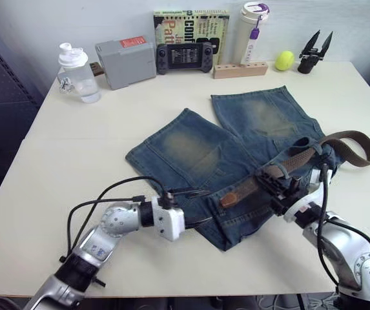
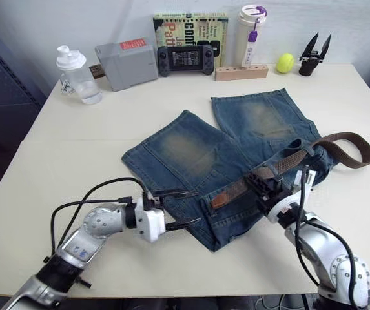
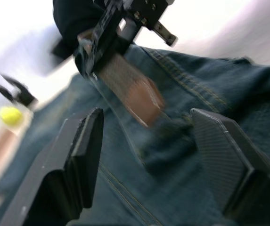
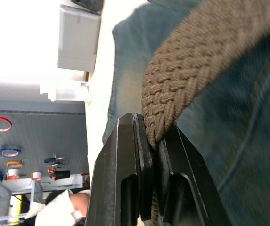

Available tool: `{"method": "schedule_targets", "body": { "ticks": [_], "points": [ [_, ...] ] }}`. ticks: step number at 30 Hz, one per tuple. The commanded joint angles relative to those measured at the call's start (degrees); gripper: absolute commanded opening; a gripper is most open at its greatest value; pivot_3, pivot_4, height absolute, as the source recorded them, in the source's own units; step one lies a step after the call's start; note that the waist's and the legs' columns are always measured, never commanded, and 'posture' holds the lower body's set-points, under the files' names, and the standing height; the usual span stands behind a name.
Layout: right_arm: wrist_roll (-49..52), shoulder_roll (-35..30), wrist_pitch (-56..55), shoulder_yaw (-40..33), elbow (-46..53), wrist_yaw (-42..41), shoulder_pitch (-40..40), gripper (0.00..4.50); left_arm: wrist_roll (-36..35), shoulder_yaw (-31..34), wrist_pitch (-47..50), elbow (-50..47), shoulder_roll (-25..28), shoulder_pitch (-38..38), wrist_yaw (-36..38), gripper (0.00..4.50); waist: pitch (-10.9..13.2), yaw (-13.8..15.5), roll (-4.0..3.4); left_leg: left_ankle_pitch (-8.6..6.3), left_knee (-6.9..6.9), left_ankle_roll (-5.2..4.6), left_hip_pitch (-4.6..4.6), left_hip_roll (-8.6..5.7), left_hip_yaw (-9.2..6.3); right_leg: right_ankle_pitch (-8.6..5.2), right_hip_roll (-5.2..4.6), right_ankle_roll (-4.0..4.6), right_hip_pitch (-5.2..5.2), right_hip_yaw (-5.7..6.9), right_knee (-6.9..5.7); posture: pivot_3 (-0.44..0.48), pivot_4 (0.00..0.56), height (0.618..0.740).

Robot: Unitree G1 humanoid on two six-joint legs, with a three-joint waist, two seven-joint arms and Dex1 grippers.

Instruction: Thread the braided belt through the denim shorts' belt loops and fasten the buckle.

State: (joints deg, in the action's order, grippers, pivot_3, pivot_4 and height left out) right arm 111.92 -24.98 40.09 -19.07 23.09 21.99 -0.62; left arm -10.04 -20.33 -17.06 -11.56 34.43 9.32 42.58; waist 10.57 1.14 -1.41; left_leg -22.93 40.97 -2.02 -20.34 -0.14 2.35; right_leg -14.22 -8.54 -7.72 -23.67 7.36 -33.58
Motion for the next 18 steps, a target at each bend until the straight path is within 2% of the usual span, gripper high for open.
{"method": "schedule_targets", "body": {
  "ticks": [1, 7, 18],
  "points": [
    [1.1, -2.9, 1.2, -1.6, -0.8, -2.4, -1.1, 0.0, -9.5, 3.2, 9.1, -7.6, 2.3, -4.6, 2.8, 3.16, 0.0, 0.1, -0.05, 0.0, 0.0, 0.0, 0.0, 0.0, 0.0, 0.0, 0.0, 0.0, 0.0, 0.0, 0.01, 0.0, 0.15, 0.726],
    [-5.4, -7.3, 3.7, 2.3, -2.4, -6.6, -2.1, 0.0, -14.8, 7.4, 20.4, -13.6, 0.4, -8.9, -0.6, 3.16, 0.0, 0.4, -0.05, -0.02, 0.08, -0.05, -0.02, -0.08, -0.08, 0.0, -0.01, 0.0, 0.1, -0.03, 0.04, 0.0, 0.15, 0.726],
    [-15.4, -3.7, 2.2, 4.5, -2.7, -11.1, -3.1, 0.0, -15.0, 9.8, 25.4, -16.9, -2.0, -11.0, -0.4, 3.16, 0.0, 0.3, -0.05, -0.03, 0.03, -0.02, 0.0, -0.07, 0.0, 0.0, 0.03, 0.0, 0.05, -0.03, 0.04, 0.0, 0.15, 0.726]
  ]
}}
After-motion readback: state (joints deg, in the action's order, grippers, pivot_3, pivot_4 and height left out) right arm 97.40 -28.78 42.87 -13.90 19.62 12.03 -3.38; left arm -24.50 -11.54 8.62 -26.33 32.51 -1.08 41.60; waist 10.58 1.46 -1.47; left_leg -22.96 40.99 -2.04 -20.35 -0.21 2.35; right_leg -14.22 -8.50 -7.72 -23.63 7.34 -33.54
